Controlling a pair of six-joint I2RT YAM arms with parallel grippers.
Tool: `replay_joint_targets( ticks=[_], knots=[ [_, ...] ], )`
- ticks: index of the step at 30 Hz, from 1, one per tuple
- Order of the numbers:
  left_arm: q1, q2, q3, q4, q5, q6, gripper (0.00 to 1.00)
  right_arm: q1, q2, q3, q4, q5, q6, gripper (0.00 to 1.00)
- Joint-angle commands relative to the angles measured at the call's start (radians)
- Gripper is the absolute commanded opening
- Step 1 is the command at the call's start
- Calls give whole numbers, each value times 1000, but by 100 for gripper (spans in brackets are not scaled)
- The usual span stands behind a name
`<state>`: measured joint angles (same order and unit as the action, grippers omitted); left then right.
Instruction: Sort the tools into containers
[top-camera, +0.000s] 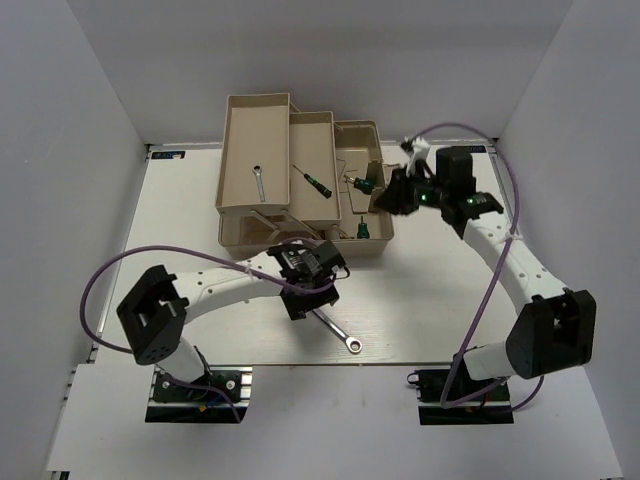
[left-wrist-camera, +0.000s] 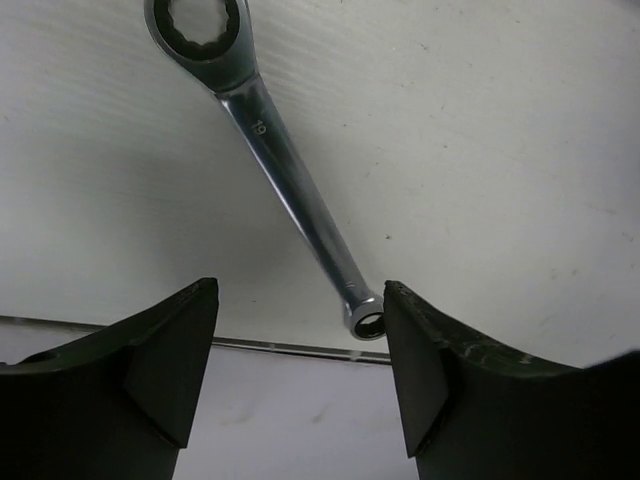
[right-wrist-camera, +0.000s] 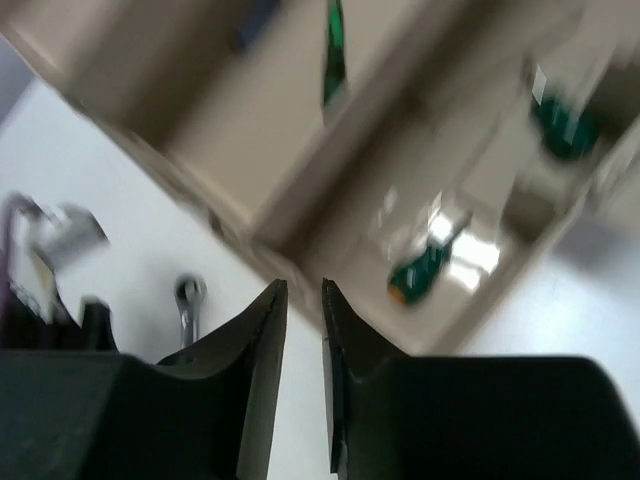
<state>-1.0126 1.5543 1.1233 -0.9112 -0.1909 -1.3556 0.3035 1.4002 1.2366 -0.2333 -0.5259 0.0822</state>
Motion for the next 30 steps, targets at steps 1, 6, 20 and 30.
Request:
replay_joint_targets(
  ticks=[1,6,20,30],
  knots=[
    [-26,47,74,-9,-14,-184,77,-24,-47,-106,-86,12,-78,28],
    [-56,168,127,3,-36,-194,77,-66,-159,-213,-120,-6,-78,28],
    [19,-5,41,63,134,-102,77,-133,-303,-382,-124,-42,-65,28],
    [43,4,-3,53,77,-164,76,-149,-296,-442,-58,-68,-44,28]
  ],
)
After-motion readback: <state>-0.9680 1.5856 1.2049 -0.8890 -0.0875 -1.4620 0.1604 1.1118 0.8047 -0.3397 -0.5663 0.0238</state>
